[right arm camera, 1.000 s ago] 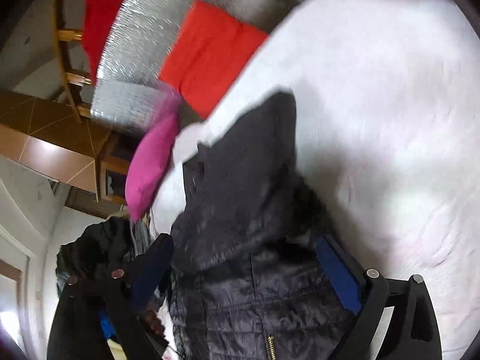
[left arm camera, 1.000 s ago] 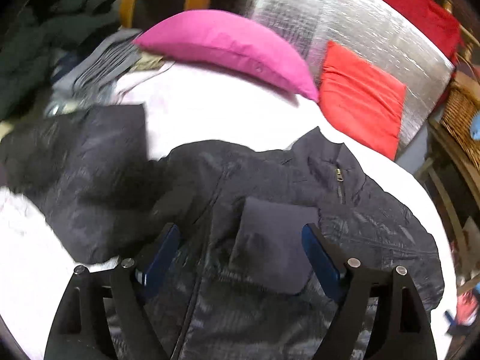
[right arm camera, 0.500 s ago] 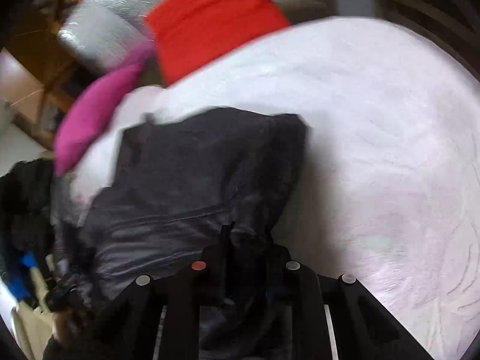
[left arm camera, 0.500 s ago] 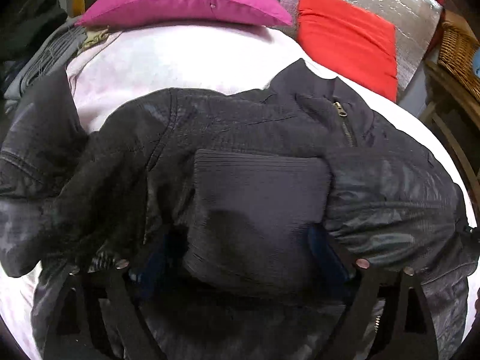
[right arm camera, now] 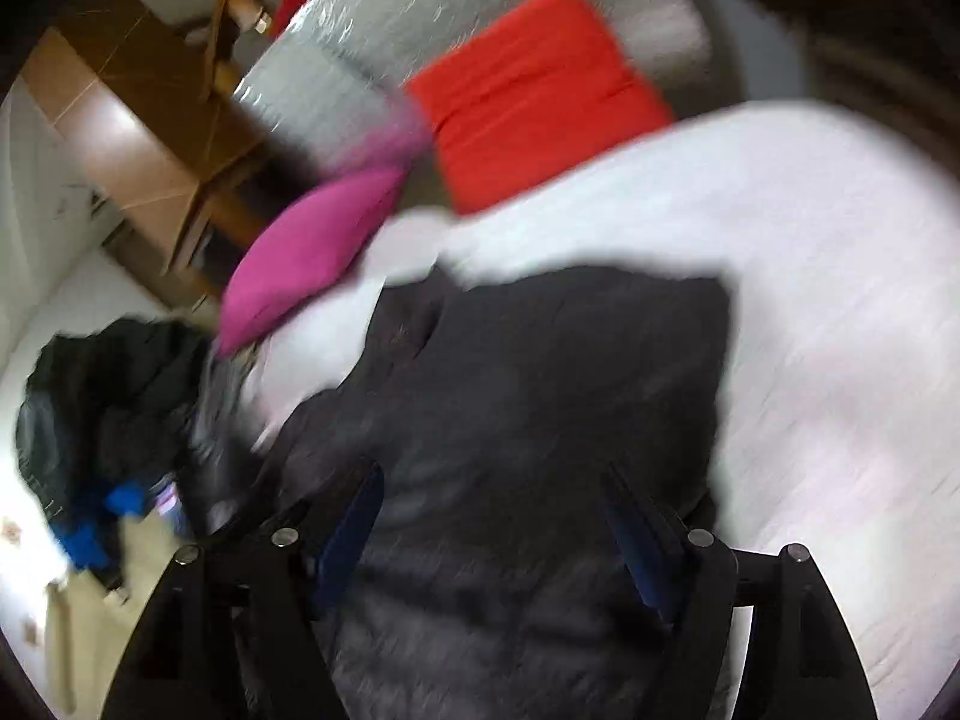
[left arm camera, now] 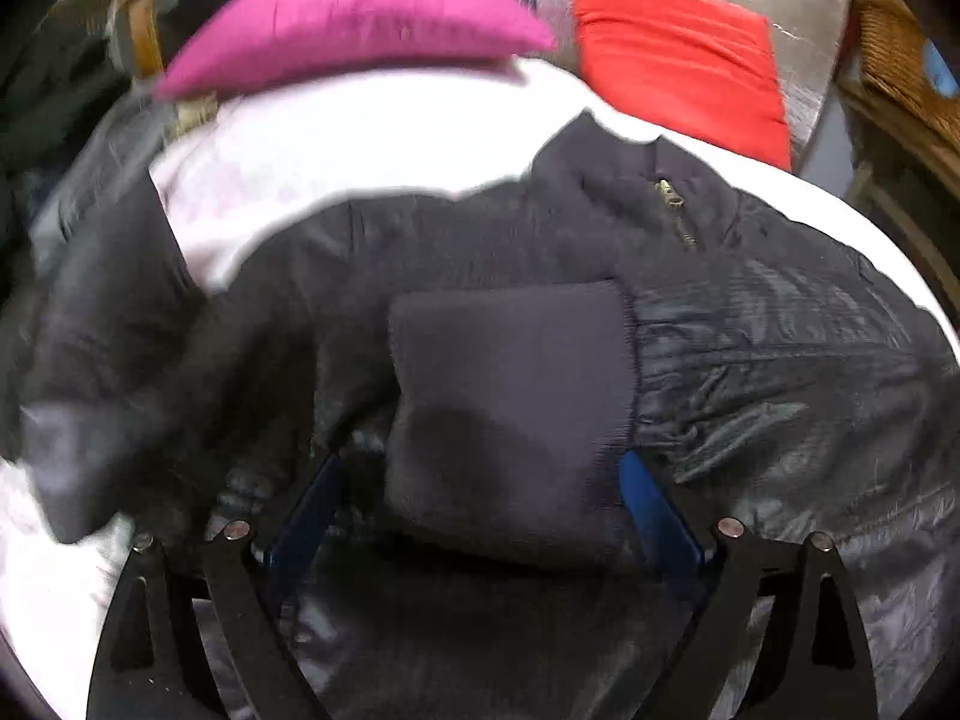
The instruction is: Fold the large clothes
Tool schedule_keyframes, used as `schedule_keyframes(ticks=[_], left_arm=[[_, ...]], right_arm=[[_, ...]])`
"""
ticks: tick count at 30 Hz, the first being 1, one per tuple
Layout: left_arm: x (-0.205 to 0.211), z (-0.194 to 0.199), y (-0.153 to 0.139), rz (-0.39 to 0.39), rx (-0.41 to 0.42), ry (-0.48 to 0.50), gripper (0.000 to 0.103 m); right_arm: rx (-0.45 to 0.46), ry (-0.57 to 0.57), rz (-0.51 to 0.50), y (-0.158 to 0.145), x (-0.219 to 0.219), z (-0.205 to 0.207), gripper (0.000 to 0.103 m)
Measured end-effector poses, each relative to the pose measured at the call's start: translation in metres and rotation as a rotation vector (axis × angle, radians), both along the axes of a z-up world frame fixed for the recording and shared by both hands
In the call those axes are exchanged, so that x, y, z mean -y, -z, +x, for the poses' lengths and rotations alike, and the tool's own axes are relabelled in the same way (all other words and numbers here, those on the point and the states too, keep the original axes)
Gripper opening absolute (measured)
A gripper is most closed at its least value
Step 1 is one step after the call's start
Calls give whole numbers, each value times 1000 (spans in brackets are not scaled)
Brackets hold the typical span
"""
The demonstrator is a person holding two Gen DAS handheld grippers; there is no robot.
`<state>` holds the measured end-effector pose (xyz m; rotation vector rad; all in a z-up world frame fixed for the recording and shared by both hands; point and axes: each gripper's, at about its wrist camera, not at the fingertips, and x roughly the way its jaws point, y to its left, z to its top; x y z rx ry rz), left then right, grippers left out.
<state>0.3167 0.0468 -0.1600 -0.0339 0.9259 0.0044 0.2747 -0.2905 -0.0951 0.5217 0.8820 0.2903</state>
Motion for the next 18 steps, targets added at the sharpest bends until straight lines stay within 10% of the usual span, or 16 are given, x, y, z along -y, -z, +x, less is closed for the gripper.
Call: schedule_keyframes(ticks=[3, 9, 14, 18], left_arm=[[-2, 4, -2, -9, -29, -13, 96], [-2, -21, -47, 26, 138, -10, 96], [21, -11, -24, 145, 57, 57, 96], [17, -1, -1, 88, 2, 37, 103]], right_arm=[[-90, 11, -14, 34, 4, 12, 74], [40, -5, -37, -21, -2, 6, 75], [27, 91, -24, -7, 16, 47, 75], [-135, 124, -29, 39, 23, 88, 76]])
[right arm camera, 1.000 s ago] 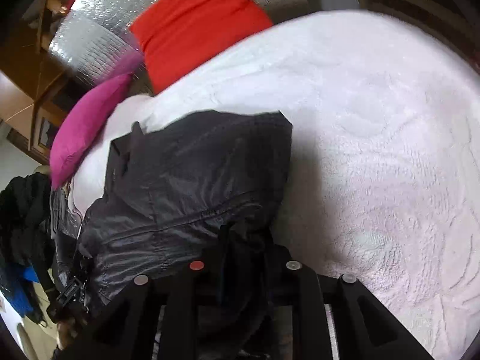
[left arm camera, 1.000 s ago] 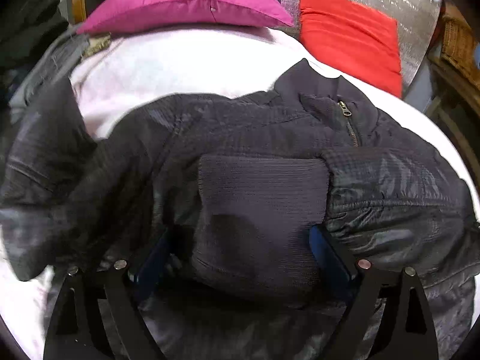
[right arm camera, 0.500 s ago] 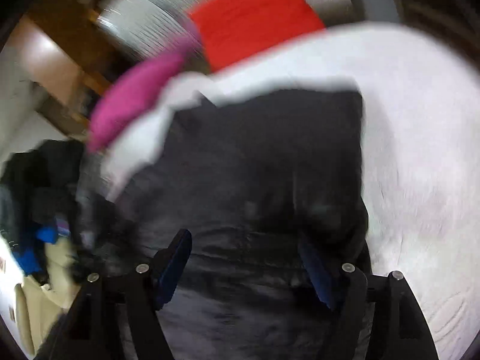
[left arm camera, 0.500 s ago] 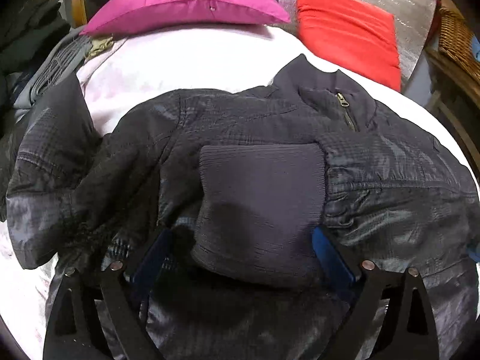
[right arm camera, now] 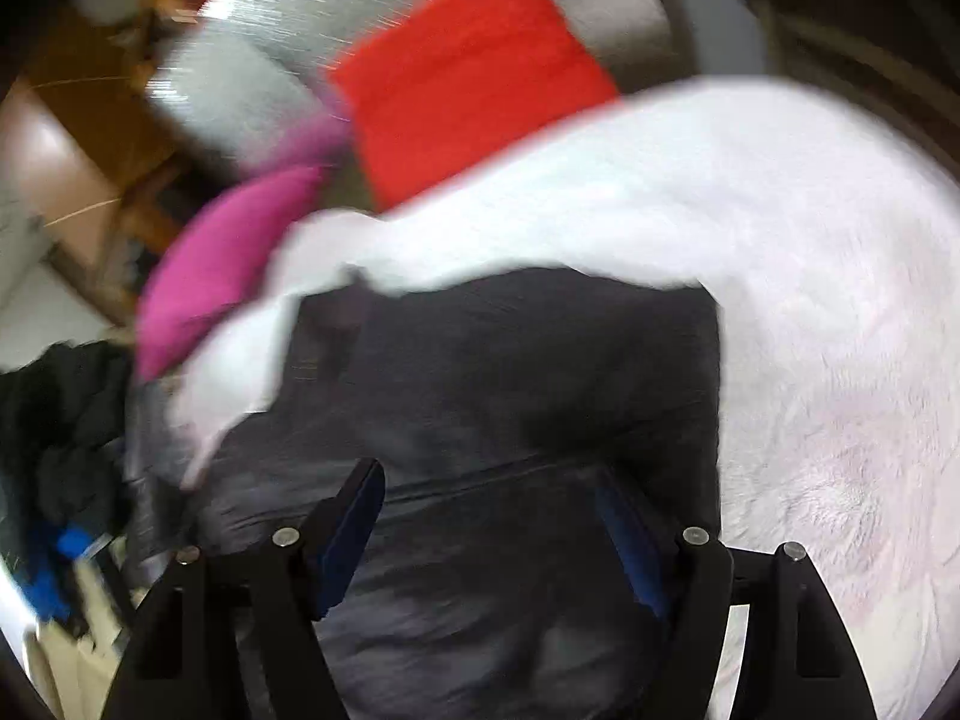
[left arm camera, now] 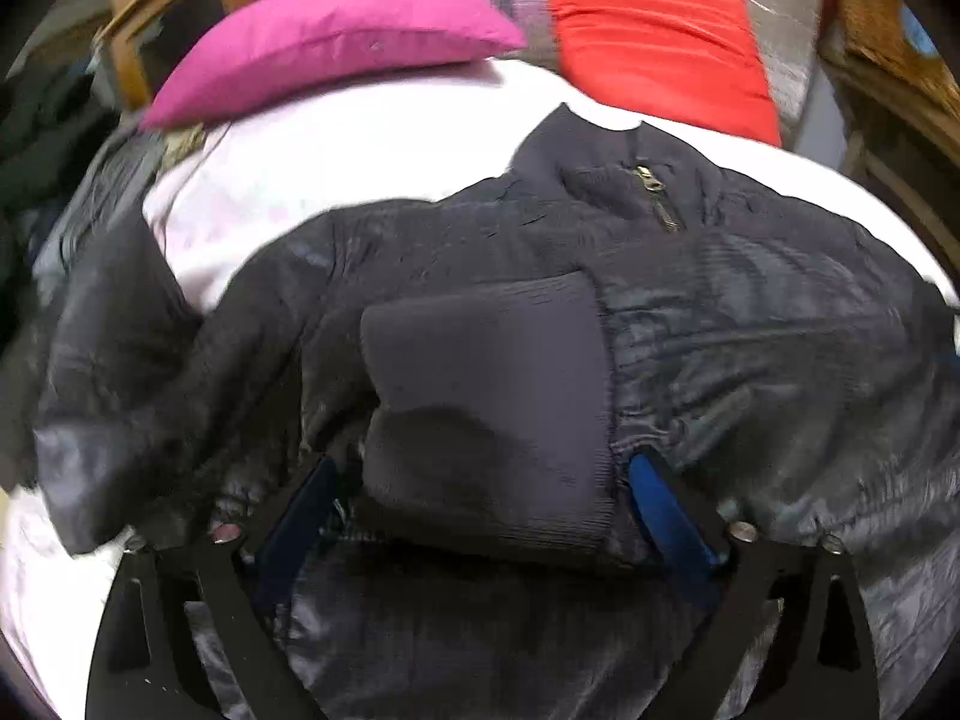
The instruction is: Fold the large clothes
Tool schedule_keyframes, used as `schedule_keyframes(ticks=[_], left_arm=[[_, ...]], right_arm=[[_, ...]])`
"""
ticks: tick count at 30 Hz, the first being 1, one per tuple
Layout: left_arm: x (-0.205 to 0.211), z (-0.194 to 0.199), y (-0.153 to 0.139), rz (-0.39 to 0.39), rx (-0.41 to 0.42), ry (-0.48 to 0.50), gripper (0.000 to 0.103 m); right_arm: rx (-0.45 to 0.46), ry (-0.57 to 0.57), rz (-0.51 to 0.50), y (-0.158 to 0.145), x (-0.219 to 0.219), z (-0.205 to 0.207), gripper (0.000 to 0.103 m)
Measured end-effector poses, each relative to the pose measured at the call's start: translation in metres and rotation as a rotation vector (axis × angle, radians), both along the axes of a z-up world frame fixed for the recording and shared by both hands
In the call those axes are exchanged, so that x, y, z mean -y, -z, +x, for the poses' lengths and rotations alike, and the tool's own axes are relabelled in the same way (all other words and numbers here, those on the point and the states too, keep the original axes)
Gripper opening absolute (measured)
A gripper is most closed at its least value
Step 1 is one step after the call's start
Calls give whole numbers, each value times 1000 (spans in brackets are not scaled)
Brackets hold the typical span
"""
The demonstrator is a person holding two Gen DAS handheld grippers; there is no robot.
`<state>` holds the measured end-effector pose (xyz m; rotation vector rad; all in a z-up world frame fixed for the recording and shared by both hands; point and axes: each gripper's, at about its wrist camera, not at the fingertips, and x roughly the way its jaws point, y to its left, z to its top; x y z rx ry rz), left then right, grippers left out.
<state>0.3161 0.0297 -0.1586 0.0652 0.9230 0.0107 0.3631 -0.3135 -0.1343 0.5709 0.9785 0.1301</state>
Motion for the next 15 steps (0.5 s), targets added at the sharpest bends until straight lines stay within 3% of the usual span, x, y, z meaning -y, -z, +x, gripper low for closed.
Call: schedule_keyframes(ticks=[4, 8, 11, 13, 15], left_arm=[[-4, 4, -1, -41, -21, -13, 103], [-12, -13, -24, -84, 45, -28, 103], [-14, -21, -33, -103, 76, -38, 103], [-12, -16, -24, -78, 22, -44, 103], [-11, -7, -7, -111, -79, -35, 103]], right_arm=[[45, 18, -45, -13, -5, -7, 76], [158, -21, -41, -49, -22, -42, 76], [192, -64, -63, -56, -38, -72, 77], [165, -79, -61, -43, -46, -79, 81], [81, -86, -83, -19, -44, -76, 82]])
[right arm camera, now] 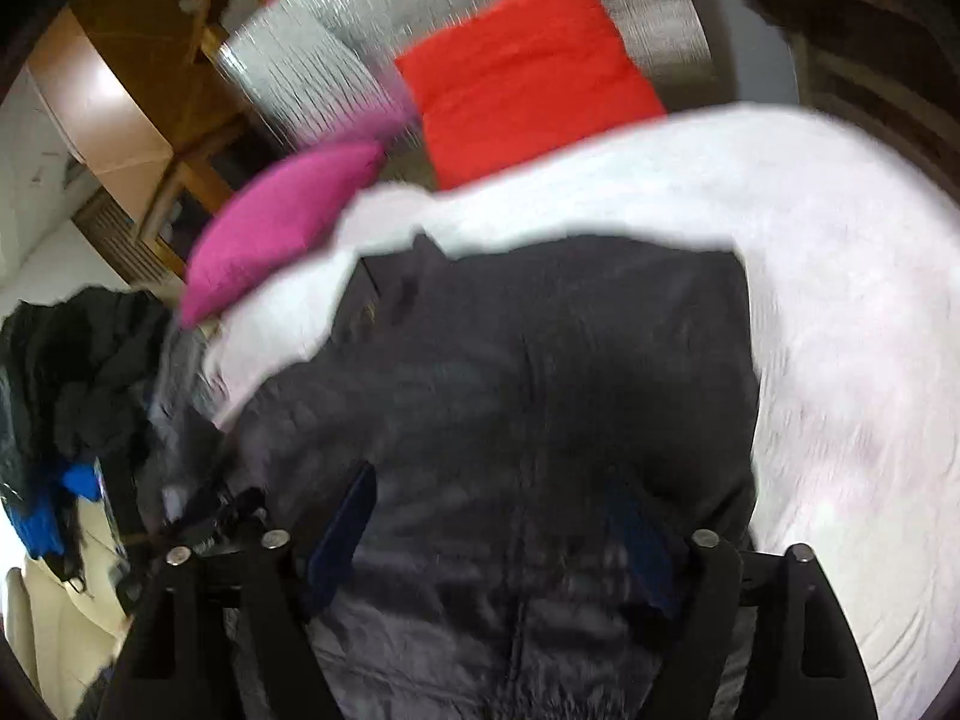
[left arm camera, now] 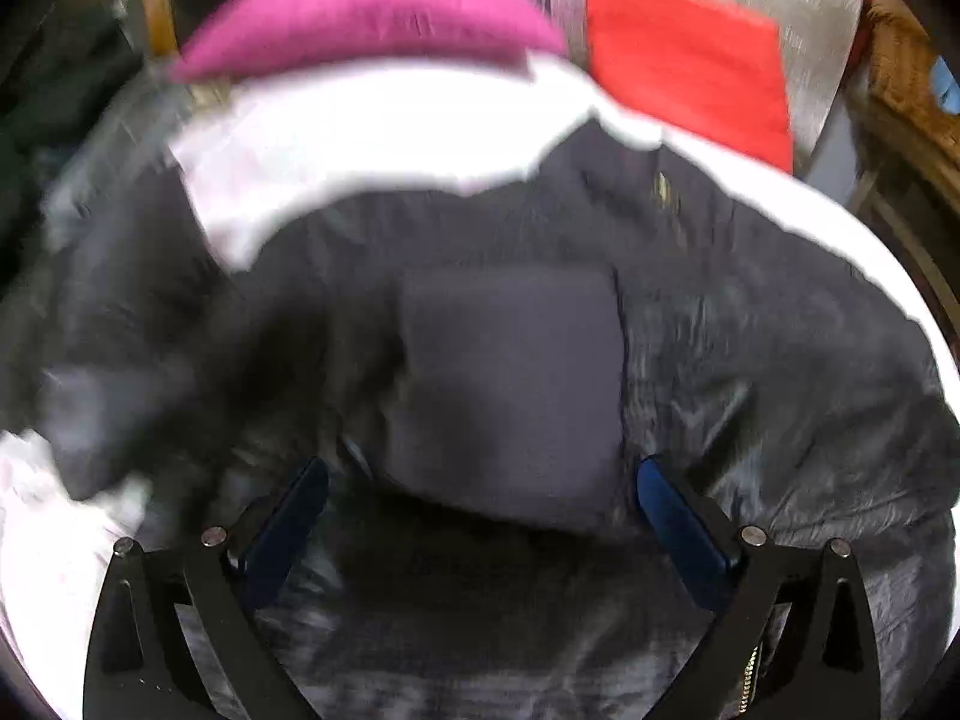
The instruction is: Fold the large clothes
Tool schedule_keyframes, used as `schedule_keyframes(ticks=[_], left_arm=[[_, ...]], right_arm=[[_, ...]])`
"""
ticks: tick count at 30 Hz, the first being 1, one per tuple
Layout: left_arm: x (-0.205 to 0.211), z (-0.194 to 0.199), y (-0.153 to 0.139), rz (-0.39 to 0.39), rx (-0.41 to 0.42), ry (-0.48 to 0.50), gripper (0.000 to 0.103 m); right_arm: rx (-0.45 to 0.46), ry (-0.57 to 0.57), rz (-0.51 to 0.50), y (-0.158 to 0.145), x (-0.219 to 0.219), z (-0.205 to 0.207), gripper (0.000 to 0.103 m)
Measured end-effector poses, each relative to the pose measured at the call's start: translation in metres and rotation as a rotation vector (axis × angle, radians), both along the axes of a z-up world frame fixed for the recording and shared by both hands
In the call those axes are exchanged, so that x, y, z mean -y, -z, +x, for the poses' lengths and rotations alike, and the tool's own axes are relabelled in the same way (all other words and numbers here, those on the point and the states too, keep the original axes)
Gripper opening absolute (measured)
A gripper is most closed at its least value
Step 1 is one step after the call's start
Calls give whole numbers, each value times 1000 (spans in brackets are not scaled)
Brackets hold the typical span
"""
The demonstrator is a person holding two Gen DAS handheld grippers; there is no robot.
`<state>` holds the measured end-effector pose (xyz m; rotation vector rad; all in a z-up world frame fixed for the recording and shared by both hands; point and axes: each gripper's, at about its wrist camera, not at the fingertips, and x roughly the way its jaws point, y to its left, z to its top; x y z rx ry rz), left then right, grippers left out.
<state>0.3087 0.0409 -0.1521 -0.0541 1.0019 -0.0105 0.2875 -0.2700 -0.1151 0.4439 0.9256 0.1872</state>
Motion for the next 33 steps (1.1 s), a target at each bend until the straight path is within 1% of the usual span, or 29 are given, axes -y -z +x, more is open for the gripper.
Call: schedule_keyframes(ticks=[1, 2, 4, 6, 8, 9, 10, 11, 13, 15, 16, 17, 18, 19, 21, 23, 25, 27, 28, 31, 33], left_arm=[[2, 2, 3, -25, -31, 0, 103], [3, 2, 0, -19, -26, -7, 103], [3, -4, -9, -14, -21, -11, 103], [-3, -15, -23, -46, 25, -10, 103], [-16, -31, -42, -50, 85, -19, 103], [-23, -39, -48, -59, 111, -25, 103], [-38, -53, -59, -84, 153, -40, 103], [-49, -63, -64, -102, 176, -56, 103], [-76, -83, -75, -151, 222, -92, 103], [-120, -105, -84, -237, 275, -170, 103], [-142, -111, -86, -278, 289, -214, 103], [-160, -117, -86, -321, 298, -255, 103], [-185, -124, -84, -393, 308, -307, 103], [-199, -127, -82, -437, 310, -333, 103], [-254, -131, -69, -580, 303, -443, 103], [-300, -139, -57, -666, 312, -551, 103], [-344, -146, -46, -711, 330, -649, 103], [-378, -150, -38, -731, 339, -723, 103], [-402, -153, -32, -754, 347, -774, 103], [-443, -148, -20, -831, 350, -824, 103], [-462, -142, -15, -863, 356, -855, 102]], right_arm=[[-37, -3, -7, 11, 0, 5, 82], [-34, 2, -23, 13, -1, 6, 82], [-26, 18, -37, 0, -3, 2, 82], [18, 7, -11, -21, -5, -12, 82], [66, -6, -35, -39, -10, -33, 82], [81, -11, -40, -41, -15, -38, 82], [101, -20, -35, -43, -17, -53, 82], [113, -27, -32, -44, -18, -67, 82], [142, -44, -66, -35, -28, -99, 82], [153, -37, -93, -24, -33, -118, 82], [154, -38, -97, -19, -35, -126, 82], [148, -36, -100, -13, -40, -131, 82], [136, -33, -98, -5, -45, -133, 82], [119, -40, -90, 1, -50, -134, 82], [99, -48, -99, 9, -57, -137, 82], [112, -52, -128, 10, -62, -141, 82], [114, -63, -144, 11, -65, -142, 82], [111, -57, -150, 13, -66, -141, 82], [111, -55, -150, 14, -66, -141, 82], [110, -52, -165, 18, -69, -142, 82], [109, -54, -190, 20, -72, -143, 82]])
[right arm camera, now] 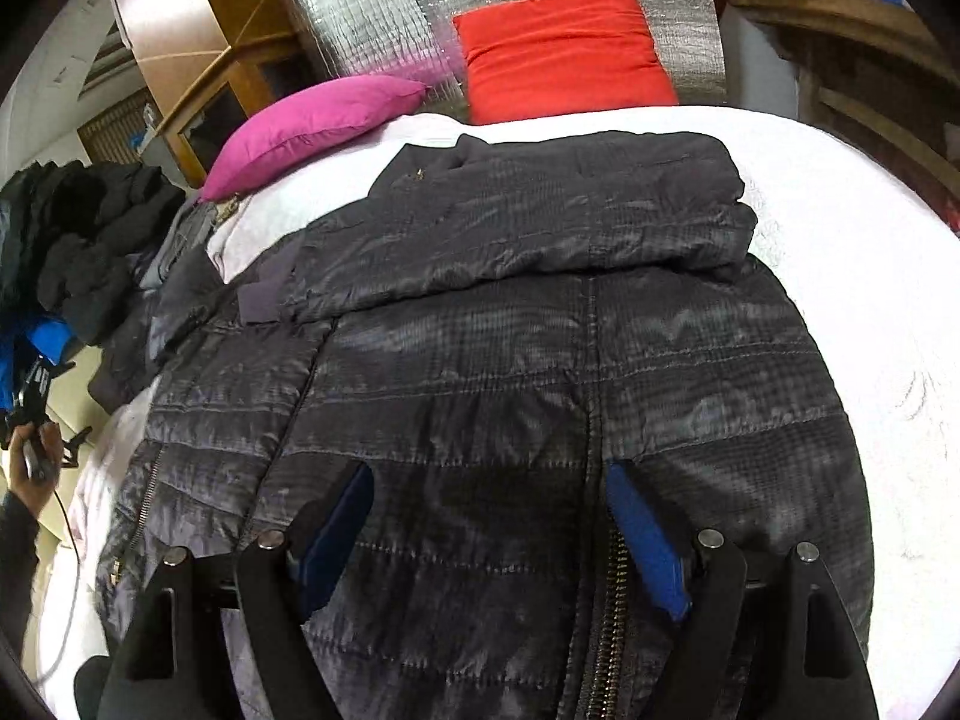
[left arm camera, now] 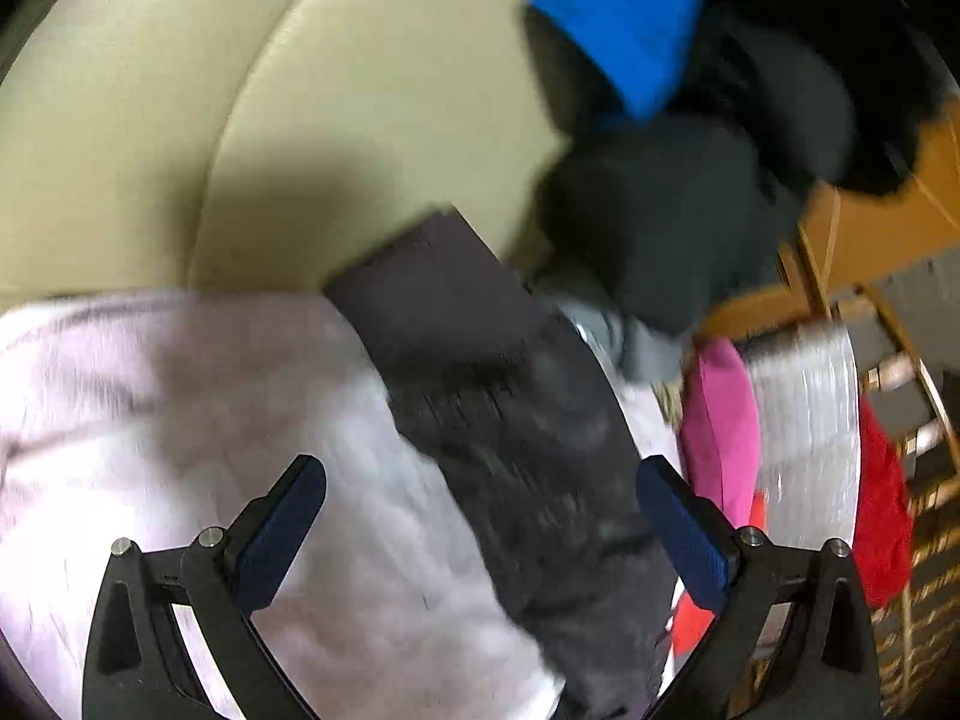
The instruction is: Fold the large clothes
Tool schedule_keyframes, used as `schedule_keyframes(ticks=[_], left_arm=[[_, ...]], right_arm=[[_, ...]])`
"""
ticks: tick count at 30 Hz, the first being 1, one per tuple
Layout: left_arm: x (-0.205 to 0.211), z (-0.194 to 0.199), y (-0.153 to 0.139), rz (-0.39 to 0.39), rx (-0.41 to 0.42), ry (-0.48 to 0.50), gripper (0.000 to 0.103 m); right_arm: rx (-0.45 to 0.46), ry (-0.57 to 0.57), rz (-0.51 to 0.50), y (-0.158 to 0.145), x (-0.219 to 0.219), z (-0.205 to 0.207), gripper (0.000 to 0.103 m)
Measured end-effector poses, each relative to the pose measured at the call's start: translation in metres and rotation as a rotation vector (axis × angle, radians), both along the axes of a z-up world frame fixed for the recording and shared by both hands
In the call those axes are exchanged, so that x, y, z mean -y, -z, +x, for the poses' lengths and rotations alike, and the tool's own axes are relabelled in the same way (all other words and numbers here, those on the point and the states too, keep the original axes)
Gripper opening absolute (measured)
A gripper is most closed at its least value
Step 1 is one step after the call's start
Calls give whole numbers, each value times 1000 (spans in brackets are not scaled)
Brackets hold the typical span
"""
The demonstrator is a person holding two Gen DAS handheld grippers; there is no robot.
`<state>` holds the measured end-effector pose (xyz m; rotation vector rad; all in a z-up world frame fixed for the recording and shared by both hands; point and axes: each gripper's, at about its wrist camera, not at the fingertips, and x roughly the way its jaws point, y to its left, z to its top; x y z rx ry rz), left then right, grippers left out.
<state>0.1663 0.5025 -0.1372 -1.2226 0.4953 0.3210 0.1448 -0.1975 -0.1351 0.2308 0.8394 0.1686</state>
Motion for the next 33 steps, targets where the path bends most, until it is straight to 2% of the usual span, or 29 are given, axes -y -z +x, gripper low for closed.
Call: schedule_keyframes(ticks=[3, 6, 12, 14, 15, 16, 19, 22, 24, 28, 31, 33], left_arm=[[-13, 14, 0, -9, 14, 18, 102], [-28, 29, -1, -32, -13, -12, 102], [-49, 45, 17, -159, -88, -130, 100], [-49, 52, 24, -177, -116, -120, 70], [-49, 57, 27, -177, -140, -98, 41], [-48, 60, 29, -175, -153, -85, 18], [-43, 64, 19, -83, -174, -63, 8], [-28, 58, -3, 31, -155, -31, 7], [-9, 55, -28, 146, -137, 11, 7], [49, 43, -89, 343, -39, 112, 7], [107, 34, -139, 442, 52, 192, 7], [142, 28, -165, 474, 103, 241, 7]], right_arm=[[4, -3, -25, 2, -4, 0, 84], [5, 0, -27, 3, -4, 1, 84], [13, 1, -43, 4, -5, -1, 84], [16, 2, -35, 4, -4, -2, 84], [17, 2, -32, 4, -4, -2, 84], [18, 2, -28, 4, -3, -2, 84], [22, 3, -16, 4, -2, -3, 84], [27, 4, -1, 4, 0, -3, 84], [31, 5, 10, 4, 1, -3, 84], [36, 6, 35, 3, 5, -4, 84], [38, 7, 49, 2, 6, -5, 84], [41, 10, 68, 1, 9, -5, 84]])
